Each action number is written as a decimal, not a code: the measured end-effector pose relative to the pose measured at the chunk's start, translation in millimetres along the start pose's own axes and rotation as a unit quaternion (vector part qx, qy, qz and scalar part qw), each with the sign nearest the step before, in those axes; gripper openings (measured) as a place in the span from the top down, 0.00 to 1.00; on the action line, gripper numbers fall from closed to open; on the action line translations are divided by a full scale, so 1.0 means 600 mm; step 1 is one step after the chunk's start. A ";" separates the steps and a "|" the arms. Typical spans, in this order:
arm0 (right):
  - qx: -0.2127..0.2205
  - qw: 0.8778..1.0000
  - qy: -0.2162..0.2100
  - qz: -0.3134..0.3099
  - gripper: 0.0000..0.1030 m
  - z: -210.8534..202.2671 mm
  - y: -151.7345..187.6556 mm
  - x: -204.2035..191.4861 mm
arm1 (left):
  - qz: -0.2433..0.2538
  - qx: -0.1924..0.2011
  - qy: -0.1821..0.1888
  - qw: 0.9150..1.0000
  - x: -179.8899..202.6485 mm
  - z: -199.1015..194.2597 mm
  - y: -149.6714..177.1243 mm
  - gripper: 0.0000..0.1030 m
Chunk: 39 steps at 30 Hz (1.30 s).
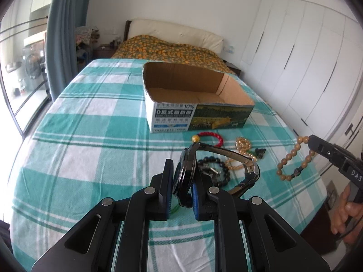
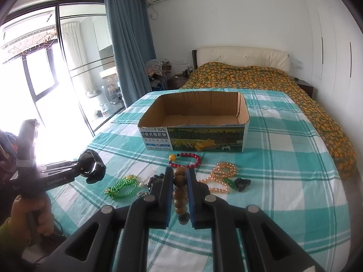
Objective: Organize jewelry
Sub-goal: 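Carry the black watch and brown bead bracelet into the cardboard box with both tools, then open both tools to drop the watch and bracelet inside the box, then withdraw both tools from the box back over the table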
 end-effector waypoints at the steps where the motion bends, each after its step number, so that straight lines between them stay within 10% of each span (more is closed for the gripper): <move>1: 0.003 1.000 -0.004 -0.003 0.88 -0.001 -0.015 0.000 | 0.001 0.002 0.003 1.000 0.000 -0.002 -0.016 0.87; 15: 0.009 0.999 -0.044 -0.003 0.88 0.128 -0.262 0.025 | 0.028 -0.015 0.012 0.999 0.031 0.114 -0.253 0.87; 26: -0.071 0.995 -0.054 0.034 0.87 0.350 -0.275 0.085 | 0.004 -0.070 -0.009 0.997 -0.002 0.276 -0.290 0.87; 29: -0.077 0.995 -0.043 0.041 0.61 0.372 -0.271 0.096 | 0.001 -0.082 -0.033 0.996 -0.015 0.301 -0.287 0.65; 31: -0.070 0.996 -0.033 0.043 0.51 0.376 -0.267 0.105 | -0.002 -0.073 -0.042 0.996 -0.022 0.302 -0.286 0.32; 39: -0.107 0.993 -0.012 0.053 0.51 0.390 -0.179 0.136 | -0.001 -0.051 -0.043 0.998 -0.027 0.261 -0.249 0.21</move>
Point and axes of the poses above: each gripper's, at about its wrist camera, not at the fingertips, and z roughly the way its jaws point, x to its right, y to its underside, the point moved 10 cm from there along z, roughly the way its jaws point, and after that the axes turned 7 degrees about -x, right-handed, at the moved point
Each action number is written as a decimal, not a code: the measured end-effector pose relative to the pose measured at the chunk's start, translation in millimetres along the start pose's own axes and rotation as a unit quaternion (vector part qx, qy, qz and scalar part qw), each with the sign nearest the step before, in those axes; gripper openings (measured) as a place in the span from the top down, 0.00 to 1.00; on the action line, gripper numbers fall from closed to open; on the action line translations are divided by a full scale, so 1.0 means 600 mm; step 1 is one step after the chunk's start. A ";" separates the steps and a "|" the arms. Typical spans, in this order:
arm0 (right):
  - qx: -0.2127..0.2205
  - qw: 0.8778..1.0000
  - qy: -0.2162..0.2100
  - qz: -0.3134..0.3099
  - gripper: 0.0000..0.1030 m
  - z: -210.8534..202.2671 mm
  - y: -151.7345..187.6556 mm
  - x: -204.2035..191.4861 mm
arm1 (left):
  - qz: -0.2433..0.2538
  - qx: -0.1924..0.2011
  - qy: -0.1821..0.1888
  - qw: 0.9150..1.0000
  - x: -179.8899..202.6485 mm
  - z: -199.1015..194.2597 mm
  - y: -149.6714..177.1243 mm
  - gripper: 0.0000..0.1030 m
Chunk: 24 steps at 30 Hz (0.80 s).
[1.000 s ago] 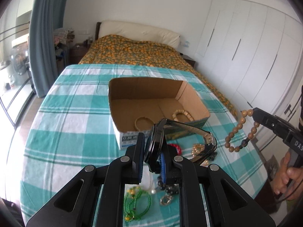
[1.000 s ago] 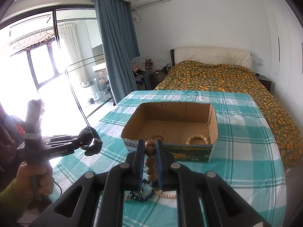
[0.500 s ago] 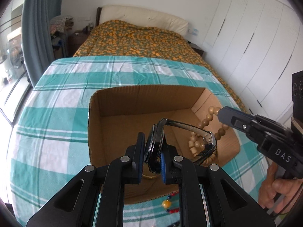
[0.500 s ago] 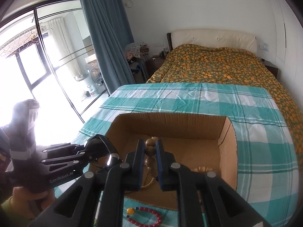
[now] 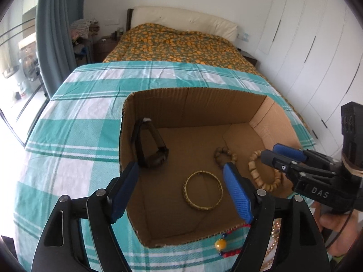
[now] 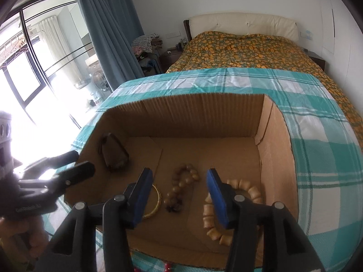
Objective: Organize jewelry
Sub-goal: 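Withdraw both tools from the box back over the table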
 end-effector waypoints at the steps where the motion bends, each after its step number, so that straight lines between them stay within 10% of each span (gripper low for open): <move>1: -0.004 1.000 0.002 0.004 0.51 0.001 0.011 0.003 | 0.000 0.003 0.002 1.000 0.002 -0.008 0.008 0.19; 9: -0.006 0.999 0.035 -0.012 0.51 -0.013 0.065 -0.009 | 0.011 0.012 0.009 1.000 0.016 -0.067 0.069 0.19; 15: 0.078 0.994 0.067 -0.031 0.50 -0.102 0.052 -0.024 | 0.015 0.028 -0.001 0.999 0.016 -0.121 0.104 0.10; 24: 0.129 0.982 0.114 -0.078 0.28 -0.235 0.150 -0.066 | -0.010 0.044 -0.036 0.998 -0.027 -0.199 0.215 0.05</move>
Point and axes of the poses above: each gripper's, at about its wrist camera, not at the fingertips, and z roughly the way its jaws point, x to its right, y to its underside, the point moved 10 cm from there along z, roughly the way its jaws point, and after that the axes turned 7 degrees about -x, right-handed, at the moved point
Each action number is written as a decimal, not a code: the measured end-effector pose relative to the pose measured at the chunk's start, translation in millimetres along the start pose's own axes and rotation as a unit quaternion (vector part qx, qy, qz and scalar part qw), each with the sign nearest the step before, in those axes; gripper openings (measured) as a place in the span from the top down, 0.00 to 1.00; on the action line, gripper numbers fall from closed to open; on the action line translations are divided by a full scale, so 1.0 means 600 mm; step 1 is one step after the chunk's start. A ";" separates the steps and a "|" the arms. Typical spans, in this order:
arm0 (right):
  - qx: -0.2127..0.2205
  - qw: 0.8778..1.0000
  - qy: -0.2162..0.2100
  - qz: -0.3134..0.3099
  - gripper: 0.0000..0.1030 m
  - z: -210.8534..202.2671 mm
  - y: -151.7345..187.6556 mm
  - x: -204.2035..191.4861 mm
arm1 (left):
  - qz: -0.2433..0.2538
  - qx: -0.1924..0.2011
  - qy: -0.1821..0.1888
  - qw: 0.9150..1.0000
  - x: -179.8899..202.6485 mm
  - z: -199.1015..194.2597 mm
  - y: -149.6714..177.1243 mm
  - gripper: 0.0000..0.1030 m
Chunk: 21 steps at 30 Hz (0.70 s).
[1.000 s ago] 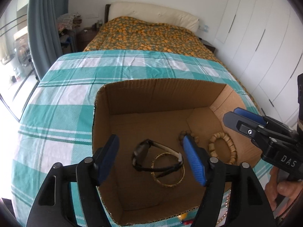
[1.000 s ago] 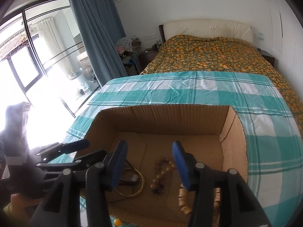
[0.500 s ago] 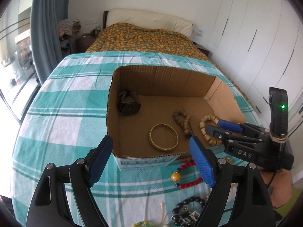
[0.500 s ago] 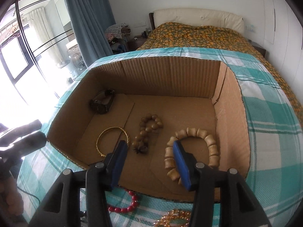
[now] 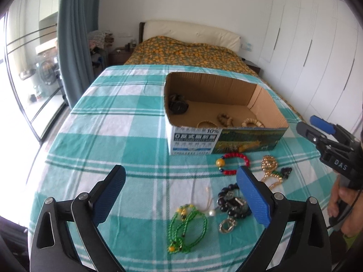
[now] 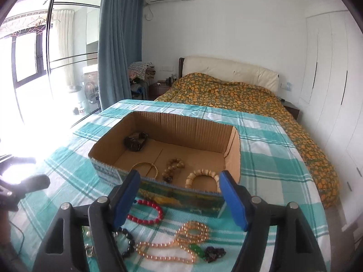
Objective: Organize jewelry
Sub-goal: 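Withdraw both tools from the box back over the table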
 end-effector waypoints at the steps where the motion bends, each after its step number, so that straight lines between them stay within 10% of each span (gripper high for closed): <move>1: -0.004 1.000 0.002 0.002 0.28 -0.011 0.019 -0.002 | -0.007 -0.002 -0.002 1.000 -0.007 -0.006 0.017 0.05; 21: -0.085 0.992 0.029 0.087 0.28 -0.059 0.339 0.023 | -0.011 -0.046 -0.015 0.999 0.008 0.023 0.268 0.05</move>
Point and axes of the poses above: each gripper's, at about its wrist camera, not at the fingertips, and z roughly the way its jaws point, x to its right, y to its underside, the point moved 10 cm from there along z, roughly the way its jaws point, and after that the axes turned 7 degrees about -x, right-handed, at the moved point
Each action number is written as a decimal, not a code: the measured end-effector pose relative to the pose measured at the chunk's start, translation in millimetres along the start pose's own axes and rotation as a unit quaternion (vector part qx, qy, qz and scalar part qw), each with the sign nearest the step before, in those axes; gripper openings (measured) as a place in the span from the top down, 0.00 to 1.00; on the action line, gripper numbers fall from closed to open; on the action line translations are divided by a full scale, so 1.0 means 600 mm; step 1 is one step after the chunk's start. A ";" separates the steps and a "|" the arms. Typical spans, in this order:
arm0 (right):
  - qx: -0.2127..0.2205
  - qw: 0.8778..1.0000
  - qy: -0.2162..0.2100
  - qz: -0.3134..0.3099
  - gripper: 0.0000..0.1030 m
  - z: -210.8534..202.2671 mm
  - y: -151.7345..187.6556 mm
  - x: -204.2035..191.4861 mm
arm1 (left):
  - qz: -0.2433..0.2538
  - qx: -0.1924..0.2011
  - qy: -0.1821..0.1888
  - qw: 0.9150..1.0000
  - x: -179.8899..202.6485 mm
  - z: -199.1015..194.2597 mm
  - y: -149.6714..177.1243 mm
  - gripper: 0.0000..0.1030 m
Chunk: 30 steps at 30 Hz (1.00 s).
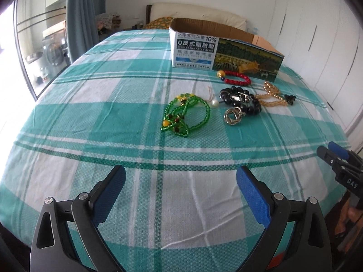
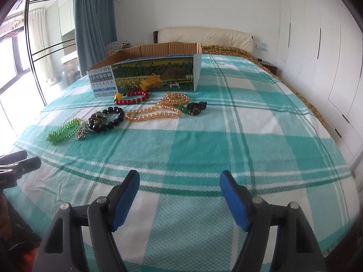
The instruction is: Organize jewelry
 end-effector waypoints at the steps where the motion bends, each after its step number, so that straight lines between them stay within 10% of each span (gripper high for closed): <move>1: -0.003 1.000 -0.001 0.001 0.28 0.003 0.002 0.000 | -0.005 -0.003 0.003 1.000 -0.002 0.004 0.002 0.05; 30: 0.021 0.999 0.025 -0.015 0.14 0.018 0.013 -0.013 | 0.015 0.012 -0.051 0.999 -0.003 0.021 0.008 0.00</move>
Point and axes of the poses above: each gripper's, at about its wrist camera, not at the fingertips, and z roughly the way its jaws point, x to its right, y to its underside, the point moved 10 cm from there along z, roughly the way its jaws point, and after that the axes turned 7 degrees about -x, right-handed, at the moved point
